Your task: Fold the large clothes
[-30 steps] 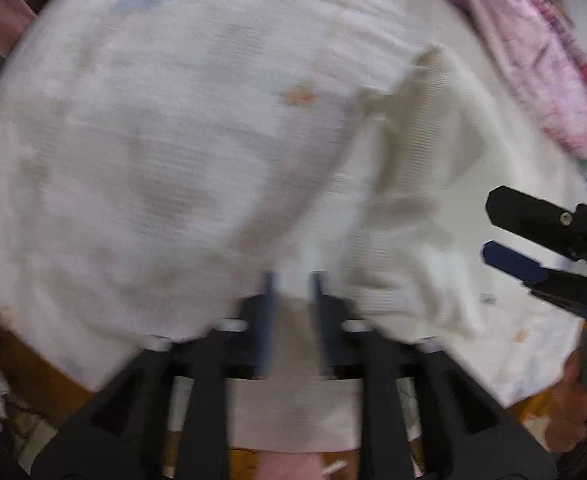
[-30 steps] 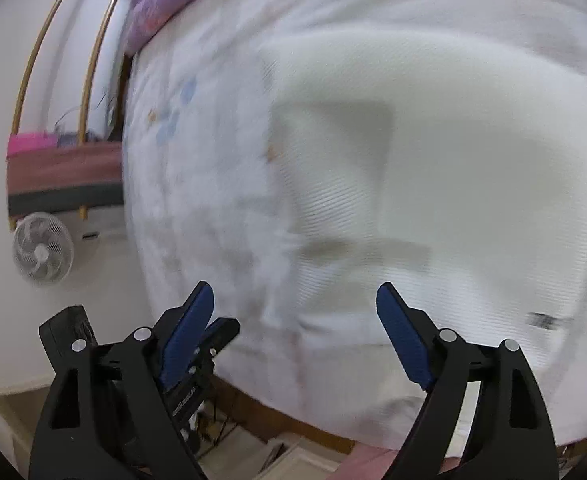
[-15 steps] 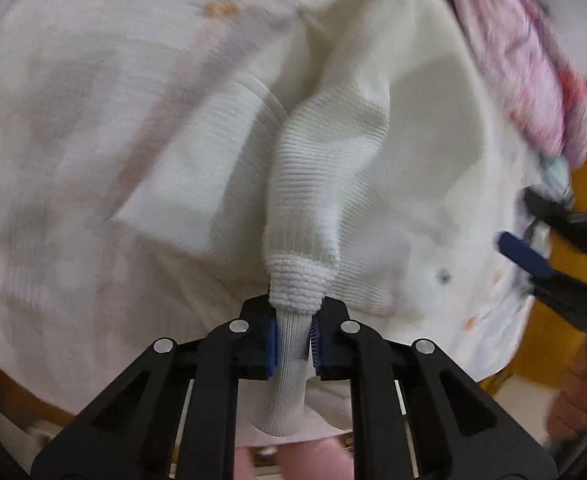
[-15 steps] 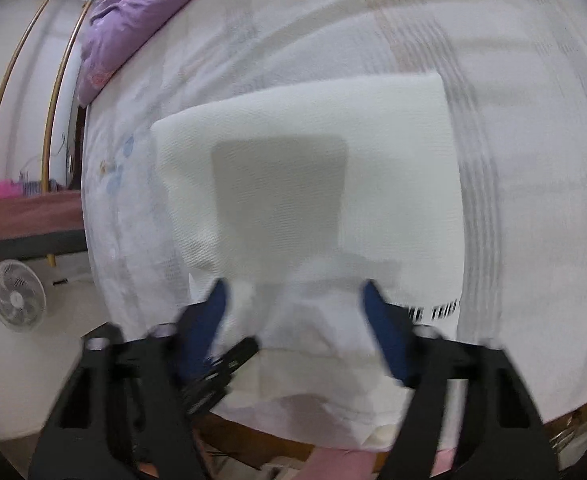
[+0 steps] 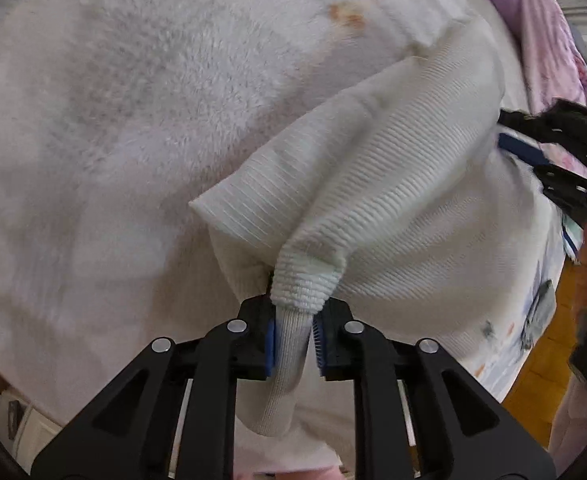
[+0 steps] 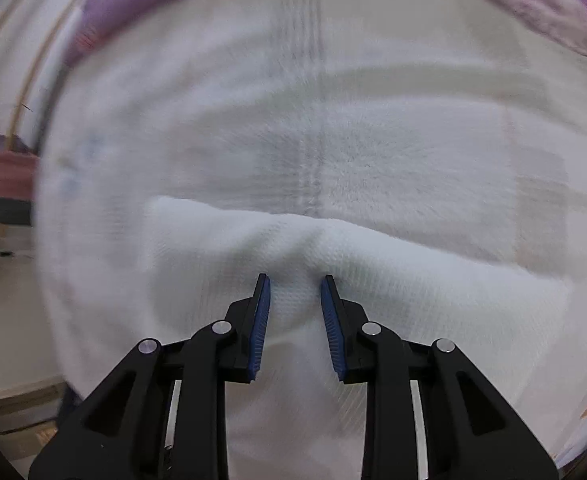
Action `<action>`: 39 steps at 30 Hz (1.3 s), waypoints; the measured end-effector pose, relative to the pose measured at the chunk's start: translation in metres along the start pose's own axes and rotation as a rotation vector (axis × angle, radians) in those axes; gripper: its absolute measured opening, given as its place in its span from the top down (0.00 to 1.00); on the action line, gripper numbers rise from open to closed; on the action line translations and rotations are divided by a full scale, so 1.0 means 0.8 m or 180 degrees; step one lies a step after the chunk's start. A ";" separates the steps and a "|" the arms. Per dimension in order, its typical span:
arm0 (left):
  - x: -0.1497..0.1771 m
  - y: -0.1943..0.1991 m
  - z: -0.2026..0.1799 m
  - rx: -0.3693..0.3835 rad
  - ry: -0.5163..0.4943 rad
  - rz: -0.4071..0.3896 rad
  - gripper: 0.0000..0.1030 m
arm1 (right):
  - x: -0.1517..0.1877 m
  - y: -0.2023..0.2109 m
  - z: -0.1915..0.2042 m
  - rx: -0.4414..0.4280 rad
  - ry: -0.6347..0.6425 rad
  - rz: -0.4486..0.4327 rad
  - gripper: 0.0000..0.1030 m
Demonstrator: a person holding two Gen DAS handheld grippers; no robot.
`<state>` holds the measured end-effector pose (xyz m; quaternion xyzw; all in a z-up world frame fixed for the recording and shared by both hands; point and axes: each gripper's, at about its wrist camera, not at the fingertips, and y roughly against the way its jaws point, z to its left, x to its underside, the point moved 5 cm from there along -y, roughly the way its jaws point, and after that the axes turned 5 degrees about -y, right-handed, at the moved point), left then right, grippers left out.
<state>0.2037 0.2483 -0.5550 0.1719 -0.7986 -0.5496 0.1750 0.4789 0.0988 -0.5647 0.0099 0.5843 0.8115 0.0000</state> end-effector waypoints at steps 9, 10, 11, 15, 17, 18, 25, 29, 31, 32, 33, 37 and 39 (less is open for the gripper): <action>0.012 0.047 -0.017 -0.0196 -0.0302 -0.0037 0.66 | 0.015 0.029 0.027 -0.0421 0.0095 0.0304 0.74; 0.015 0.051 -0.020 -0.0171 -0.0296 -0.0037 0.67 | 0.032 0.026 0.045 -0.0478 0.0222 0.0439 0.74; 0.017 0.052 -0.023 -0.0158 -0.0294 -0.0031 0.67 | 0.047 0.022 0.058 -0.0531 0.0319 0.0556 0.74; 0.022 0.056 -0.019 -0.0445 -0.0304 0.0002 0.82 | 0.118 -0.019 0.089 -0.0332 0.0371 0.1078 0.74; 0.021 0.066 -0.013 -0.0364 -0.0226 -0.0097 0.93 | 0.135 -0.031 0.087 -0.0350 0.0216 0.1138 0.59; 0.020 0.069 -0.007 -0.0420 -0.0199 -0.0136 0.98 | 0.139 -0.035 0.088 -0.0308 0.0193 0.1083 0.56; 0.023 0.066 -0.021 0.0119 -0.0100 -0.0036 0.48 | 0.153 -0.024 0.119 0.0016 0.0326 0.1057 0.51; 0.027 0.052 -0.035 0.0044 -0.0158 -0.0036 0.33 | 0.176 0.000 0.093 -0.0064 0.0042 0.1113 0.47; 0.027 0.040 -0.041 0.0103 -0.0144 -0.0035 0.33 | 0.180 0.012 0.078 -0.0083 -0.0100 0.1064 0.42; 0.027 0.034 -0.047 0.0094 -0.0171 -0.0035 0.42 | 0.182 0.015 0.073 -0.0036 -0.0123 0.1054 0.37; 0.025 0.031 -0.037 -0.0034 -0.0226 -0.0049 0.71 | 0.184 0.019 0.067 0.0031 -0.0148 0.1042 0.35; 0.026 0.025 -0.048 -0.0113 -0.0292 -0.0116 0.93 | 0.182 0.026 0.061 -0.0007 -0.0208 0.1038 0.34; 0.028 0.028 -0.055 -0.0139 -0.0296 -0.0172 0.94 | 0.179 0.032 0.061 0.0004 -0.0225 0.1001 0.34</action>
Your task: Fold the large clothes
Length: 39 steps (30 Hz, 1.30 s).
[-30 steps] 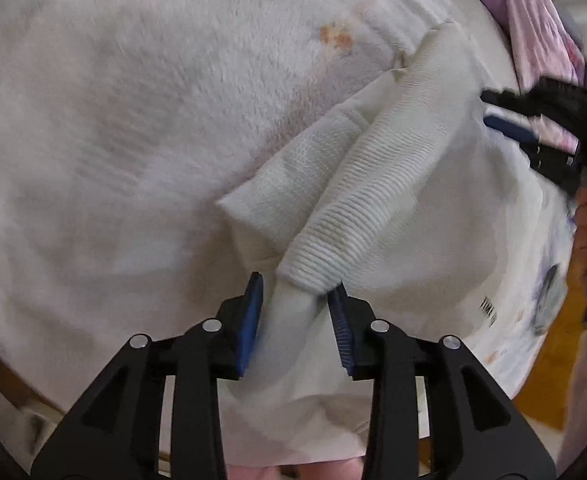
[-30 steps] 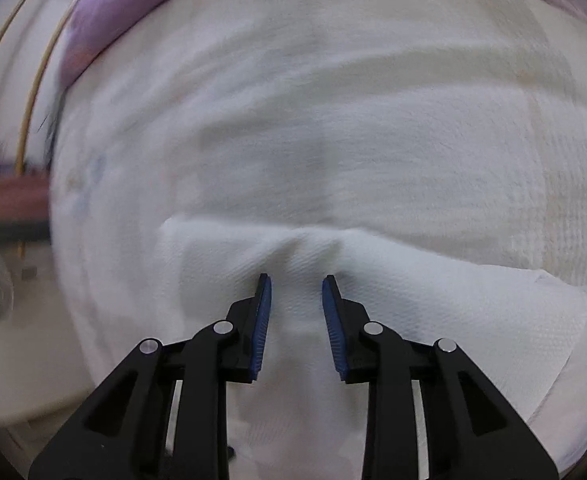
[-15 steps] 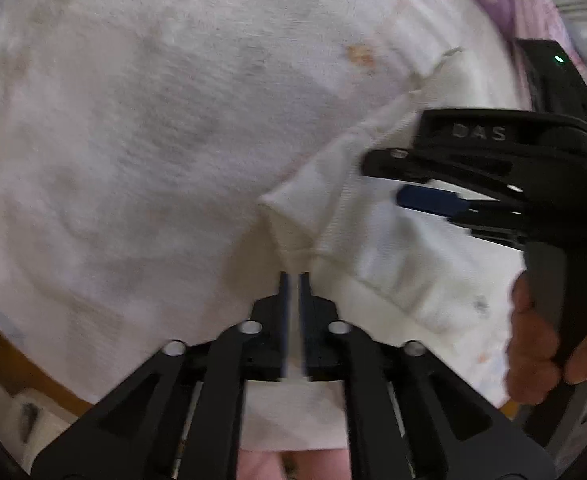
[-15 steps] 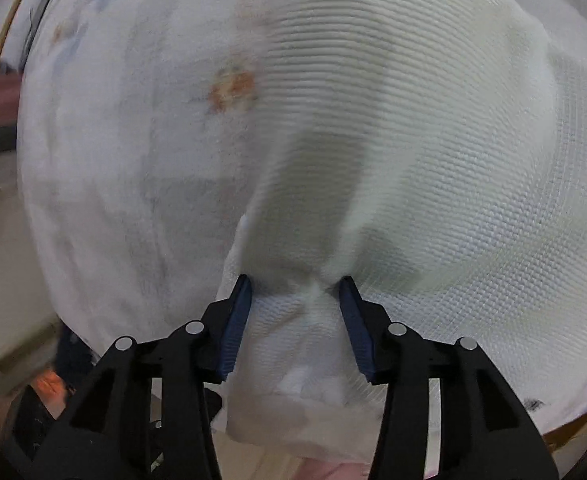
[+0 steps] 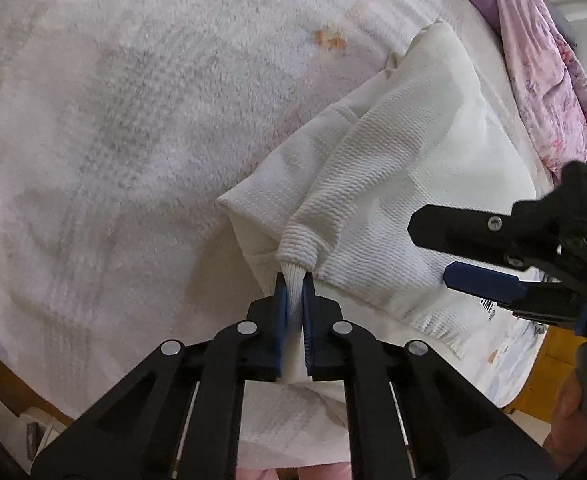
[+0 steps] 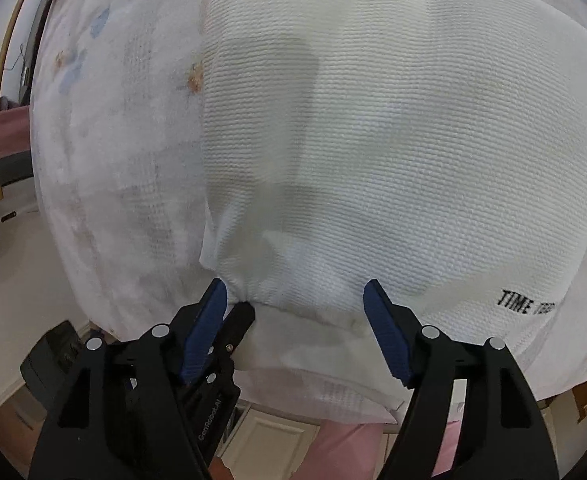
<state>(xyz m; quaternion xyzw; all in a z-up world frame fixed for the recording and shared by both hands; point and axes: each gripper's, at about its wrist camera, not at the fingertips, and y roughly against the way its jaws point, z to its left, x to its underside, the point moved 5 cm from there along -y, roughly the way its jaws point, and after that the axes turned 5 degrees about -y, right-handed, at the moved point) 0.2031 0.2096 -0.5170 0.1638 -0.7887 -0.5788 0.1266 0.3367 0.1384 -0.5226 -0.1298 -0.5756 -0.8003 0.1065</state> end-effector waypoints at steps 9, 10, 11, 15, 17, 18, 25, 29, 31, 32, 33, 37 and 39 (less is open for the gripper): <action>0.014 0.065 0.023 0.0089 0.0171 -0.0305 0.94 | -0.011 -0.011 0.045 -0.0079 0.0134 0.0123 0.35; 0.015 0.065 0.028 0.0193 0.0244 -0.0300 0.94 | -0.015 -0.019 0.045 -0.0042 0.0075 0.0109 0.39; 0.015 0.065 0.031 0.0244 0.0285 -0.0295 0.94 | -0.019 -0.023 0.041 0.0016 -0.0014 0.0067 0.56; 0.008 0.069 0.024 0.0168 0.0163 -0.0313 0.95 | -0.023 -0.018 0.033 -0.0013 0.0015 -0.0070 0.85; 0.004 0.073 0.030 0.0204 0.0241 -0.0307 0.95 | -0.022 -0.004 0.037 -0.0134 0.0152 -0.0177 0.90; 0.001 0.077 0.034 0.0236 0.0303 -0.0332 0.95 | -0.022 0.005 0.045 -0.0175 0.0290 -0.0247 0.90; -0.030 0.100 0.060 0.0090 0.0480 -0.0546 0.95 | -0.038 0.008 0.088 -0.0200 0.0624 -0.0384 0.90; -0.040 0.053 0.092 0.0100 0.0722 -0.0307 0.94 | -0.052 -0.050 0.090 -0.0069 0.0571 -0.0177 0.89; -0.034 0.008 0.108 -0.0004 0.0729 -0.0123 0.94 | -0.059 -0.085 0.080 0.0047 0.0588 -0.0054 0.86; -0.031 -0.015 0.115 -0.0020 0.0755 0.0010 0.94 | -0.061 -0.092 0.076 -0.0016 0.0555 -0.0005 0.81; -0.030 -0.024 0.119 0.0006 0.0808 0.0041 0.92 | -0.062 -0.090 0.073 -0.0251 0.0417 0.0094 0.77; -0.027 -0.009 0.123 0.0125 0.0753 0.0039 0.88 | -0.047 -0.050 0.062 -0.0572 0.0409 0.0193 0.41; -0.023 -0.007 0.125 0.0093 0.0706 0.0095 0.88 | -0.031 -0.009 0.032 -0.0215 0.0549 -0.0132 0.28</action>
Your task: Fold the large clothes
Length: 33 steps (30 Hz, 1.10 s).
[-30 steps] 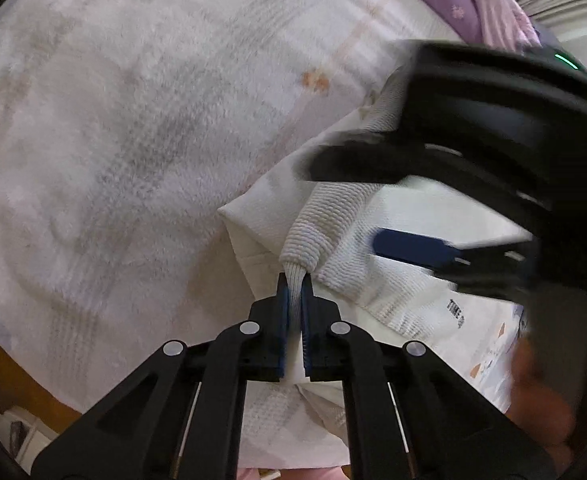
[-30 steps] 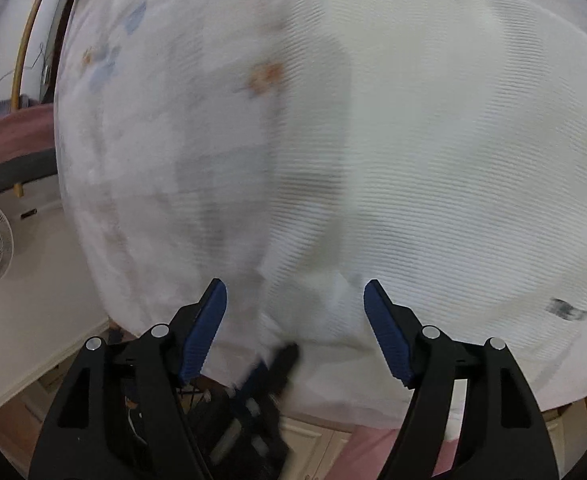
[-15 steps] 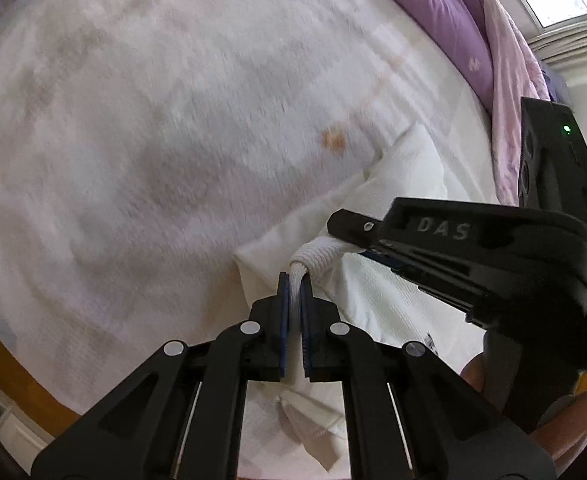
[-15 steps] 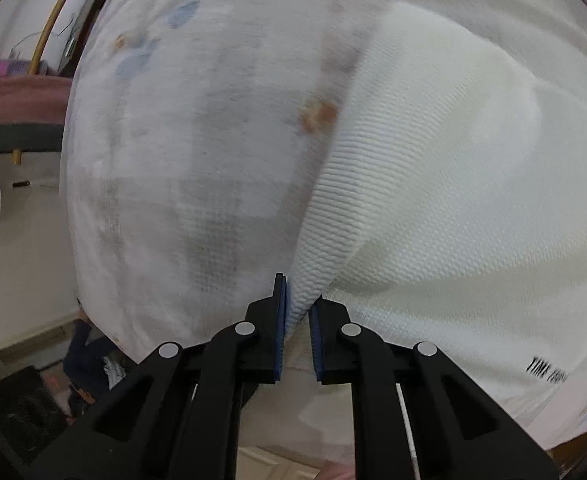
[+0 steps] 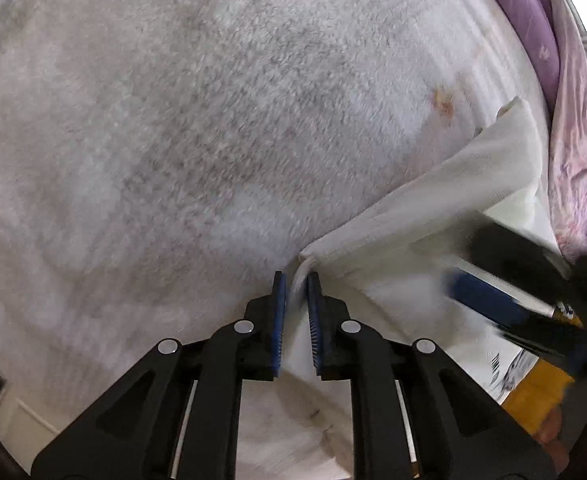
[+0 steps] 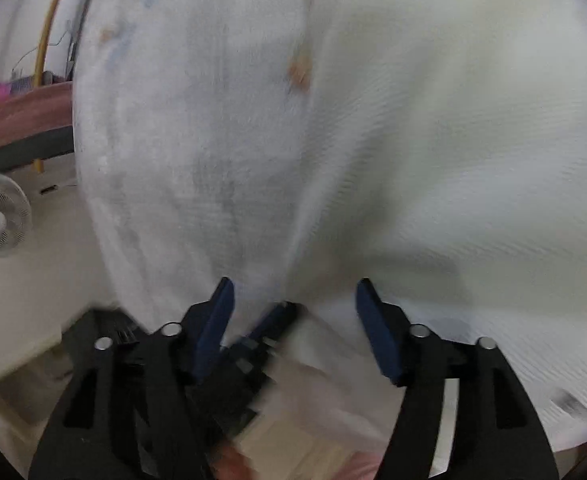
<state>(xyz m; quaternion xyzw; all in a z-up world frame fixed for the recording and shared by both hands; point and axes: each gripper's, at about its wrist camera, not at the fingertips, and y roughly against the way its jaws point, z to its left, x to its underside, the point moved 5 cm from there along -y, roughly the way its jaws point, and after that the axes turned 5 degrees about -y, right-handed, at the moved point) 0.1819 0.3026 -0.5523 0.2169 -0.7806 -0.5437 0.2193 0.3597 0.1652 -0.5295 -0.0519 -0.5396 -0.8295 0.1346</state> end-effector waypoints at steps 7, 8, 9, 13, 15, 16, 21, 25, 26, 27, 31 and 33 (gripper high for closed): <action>0.000 0.006 -0.008 -0.0215 -0.0200 0.0080 0.88 | 0.118 0.029 -0.139 0.0530 -0.0444 0.0268 0.77; 0.000 0.006 -0.010 -0.0254 -0.0240 0.0089 0.88 | 0.141 0.018 -0.164 0.0659 -0.0635 0.0446 0.77; -0.004 0.002 -0.016 -0.0311 -0.0293 0.0107 0.88 | 0.170 0.011 -0.190 0.0670 -0.0888 0.0569 0.75; -0.006 0.010 -0.028 -0.0320 -0.0339 0.0141 0.84 | 0.235 0.007 -0.235 0.0095 -0.1503 0.0521 0.24; -0.005 0.014 -0.029 -0.0339 -0.0366 0.0172 0.51 | 0.236 0.009 -0.249 0.0087 -0.1657 0.0209 0.12; -0.007 0.018 -0.026 -0.0342 -0.0356 0.0152 0.39 | 0.227 0.007 -0.248 -0.0081 -0.1663 0.0107 0.12; -0.010 0.009 0.004 0.0083 0.0113 0.0222 0.31 | 0.149 -0.001 -0.260 -0.0824 -0.2214 -0.0775 0.08; -0.008 0.005 0.017 0.0238 0.0304 0.0220 0.31 | 0.115 -0.013 -0.246 -0.0574 -0.2009 -0.0707 0.16; -0.007 0.008 0.015 0.0212 0.0230 0.0230 0.31 | 0.119 -0.008 -0.246 -0.0567 -0.2006 -0.0711 0.30; -0.002 0.008 0.011 0.0213 0.0189 0.0245 0.31 | 0.127 0.004 -0.248 -0.0585 -0.1970 -0.0755 0.40; 0.037 0.007 -0.023 0.0140 -0.0129 0.0481 0.31 | 0.128 0.044 -0.258 -0.0519 -0.1848 -0.0896 0.72; 0.052 0.010 -0.047 -0.0008 -0.0441 0.0496 0.31 | 0.112 0.062 -0.262 -0.0252 -0.1679 -0.0912 0.73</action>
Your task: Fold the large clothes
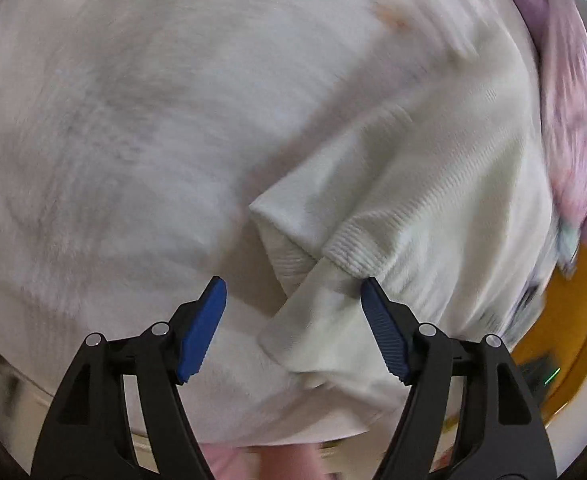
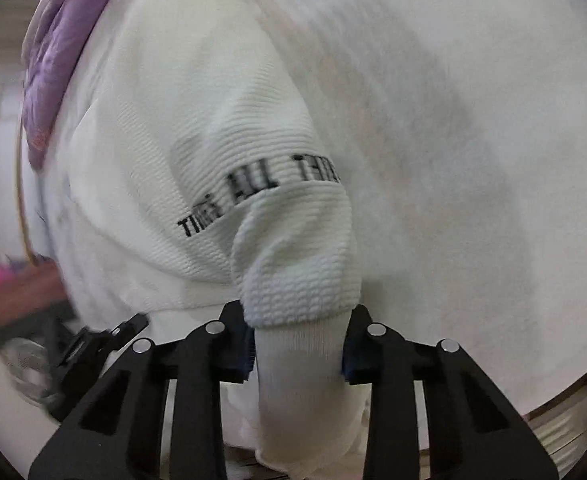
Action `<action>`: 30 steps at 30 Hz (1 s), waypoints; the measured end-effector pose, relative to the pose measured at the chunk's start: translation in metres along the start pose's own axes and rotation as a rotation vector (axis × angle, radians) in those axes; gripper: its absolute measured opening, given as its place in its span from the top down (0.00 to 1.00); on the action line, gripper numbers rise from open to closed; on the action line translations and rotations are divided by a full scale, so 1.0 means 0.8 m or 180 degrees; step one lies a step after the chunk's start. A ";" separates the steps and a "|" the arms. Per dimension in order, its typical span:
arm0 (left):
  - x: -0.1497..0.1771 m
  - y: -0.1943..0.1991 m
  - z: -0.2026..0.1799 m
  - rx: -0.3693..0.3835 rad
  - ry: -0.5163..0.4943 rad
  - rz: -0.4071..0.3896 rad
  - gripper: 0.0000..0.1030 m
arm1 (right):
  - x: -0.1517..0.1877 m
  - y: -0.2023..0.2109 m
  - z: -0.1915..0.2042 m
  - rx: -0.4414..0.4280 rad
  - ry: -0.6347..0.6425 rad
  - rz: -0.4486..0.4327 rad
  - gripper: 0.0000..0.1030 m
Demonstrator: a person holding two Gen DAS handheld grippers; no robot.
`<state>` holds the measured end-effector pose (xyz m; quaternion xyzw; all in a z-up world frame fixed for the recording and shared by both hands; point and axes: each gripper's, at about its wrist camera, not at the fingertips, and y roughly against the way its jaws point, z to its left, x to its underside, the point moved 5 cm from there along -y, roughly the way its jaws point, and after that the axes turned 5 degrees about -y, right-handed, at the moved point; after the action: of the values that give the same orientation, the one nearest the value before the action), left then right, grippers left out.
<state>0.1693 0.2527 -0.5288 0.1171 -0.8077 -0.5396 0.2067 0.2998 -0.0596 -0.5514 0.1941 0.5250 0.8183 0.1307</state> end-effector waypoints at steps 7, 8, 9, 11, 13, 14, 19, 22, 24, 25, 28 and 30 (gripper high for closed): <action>0.030 -0.008 -0.042 0.0040 -0.0022 -0.0014 0.32 | -0.053 0.000 -0.003 0.0277 0.0432 0.0137 0.56; 0.033 -0.015 -0.042 0.0094 -0.0017 0.0008 0.31 | -0.060 -0.004 -0.022 0.0336 0.0324 0.0274 0.32; 0.046 -0.030 -0.044 0.0132 -0.0004 0.0131 0.31 | -0.054 -0.001 -0.037 0.0345 0.0114 0.0315 0.26; 0.062 -0.050 -0.047 0.0212 0.0032 0.0301 0.31 | -0.038 0.014 -0.048 0.0158 0.0022 0.0283 0.27; 0.067 -0.062 -0.047 0.0425 0.0171 0.0229 0.42 | -0.017 0.036 -0.067 0.0266 0.0023 0.0219 0.27; 0.059 -0.063 -0.047 0.0537 0.0277 0.0196 0.64 | -0.006 0.044 -0.077 0.0361 -0.0013 0.0186 0.27; 0.072 0.000 -0.043 0.0774 0.0395 -0.0021 0.87 | 0.073 0.051 -0.090 0.0203 -0.0054 0.0616 0.86; 0.072 0.036 -0.057 0.0763 0.0268 -0.0135 0.88 | 0.095 0.019 -0.082 0.0115 -0.0121 0.0774 0.94; 0.075 0.060 -0.070 0.0747 0.0194 -0.0218 0.89 | 0.087 -0.004 -0.080 -0.0026 -0.0245 0.0685 0.96; 0.082 0.063 -0.072 0.0764 0.0183 -0.0251 0.89 | 0.075 -0.015 -0.065 -0.0112 -0.0352 0.0633 0.97; 0.083 0.097 -0.079 0.0812 0.0102 -0.0338 0.91 | 0.036 -0.010 -0.024 -0.0392 -0.0343 0.0175 0.99; 0.080 0.112 -0.089 0.0824 0.0023 -0.0425 0.91 | 0.018 0.000 0.009 -0.0602 -0.0281 -0.0110 0.99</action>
<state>0.1481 0.2028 -0.4094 0.1982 -0.8602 -0.4430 0.1564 0.2902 -0.0478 -0.5464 0.2077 0.4424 0.8525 0.1856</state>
